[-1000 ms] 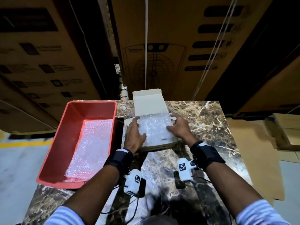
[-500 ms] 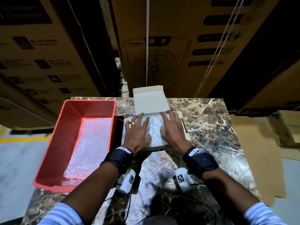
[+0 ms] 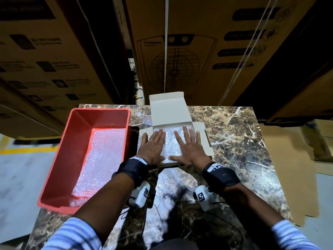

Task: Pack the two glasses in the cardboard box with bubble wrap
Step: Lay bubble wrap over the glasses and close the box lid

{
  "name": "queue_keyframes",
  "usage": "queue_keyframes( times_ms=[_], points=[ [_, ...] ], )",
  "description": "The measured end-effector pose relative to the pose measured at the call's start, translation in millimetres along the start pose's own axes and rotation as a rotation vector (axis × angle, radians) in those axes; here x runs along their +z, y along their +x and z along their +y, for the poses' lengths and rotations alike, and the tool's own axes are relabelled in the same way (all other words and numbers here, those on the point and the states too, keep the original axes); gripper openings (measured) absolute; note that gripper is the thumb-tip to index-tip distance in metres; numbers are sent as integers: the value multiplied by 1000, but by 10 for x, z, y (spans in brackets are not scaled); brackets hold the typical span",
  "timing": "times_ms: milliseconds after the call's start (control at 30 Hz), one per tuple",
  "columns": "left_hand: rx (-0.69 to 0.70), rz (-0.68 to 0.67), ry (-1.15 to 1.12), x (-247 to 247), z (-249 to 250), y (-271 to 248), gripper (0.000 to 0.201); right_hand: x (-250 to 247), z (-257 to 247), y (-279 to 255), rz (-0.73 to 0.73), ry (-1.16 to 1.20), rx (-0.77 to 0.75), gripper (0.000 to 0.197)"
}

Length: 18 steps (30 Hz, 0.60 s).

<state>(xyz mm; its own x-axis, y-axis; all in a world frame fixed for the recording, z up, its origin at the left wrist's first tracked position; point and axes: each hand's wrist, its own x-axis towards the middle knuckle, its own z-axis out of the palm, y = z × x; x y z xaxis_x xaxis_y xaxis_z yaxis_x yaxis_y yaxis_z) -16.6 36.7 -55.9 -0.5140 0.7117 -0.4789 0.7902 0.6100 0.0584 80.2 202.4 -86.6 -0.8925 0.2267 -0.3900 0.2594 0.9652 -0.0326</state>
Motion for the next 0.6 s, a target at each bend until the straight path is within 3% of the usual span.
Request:
queue_keyframes(
  times_ms=[367,600],
  points=[
    [-11,-2,-30,60,62,-7,101,-70,44,57,-102,-37,-17,113],
    [28,97,-152,-10,19,-93,110,-158,20,-48,-44,118,-23,120]
  ],
)
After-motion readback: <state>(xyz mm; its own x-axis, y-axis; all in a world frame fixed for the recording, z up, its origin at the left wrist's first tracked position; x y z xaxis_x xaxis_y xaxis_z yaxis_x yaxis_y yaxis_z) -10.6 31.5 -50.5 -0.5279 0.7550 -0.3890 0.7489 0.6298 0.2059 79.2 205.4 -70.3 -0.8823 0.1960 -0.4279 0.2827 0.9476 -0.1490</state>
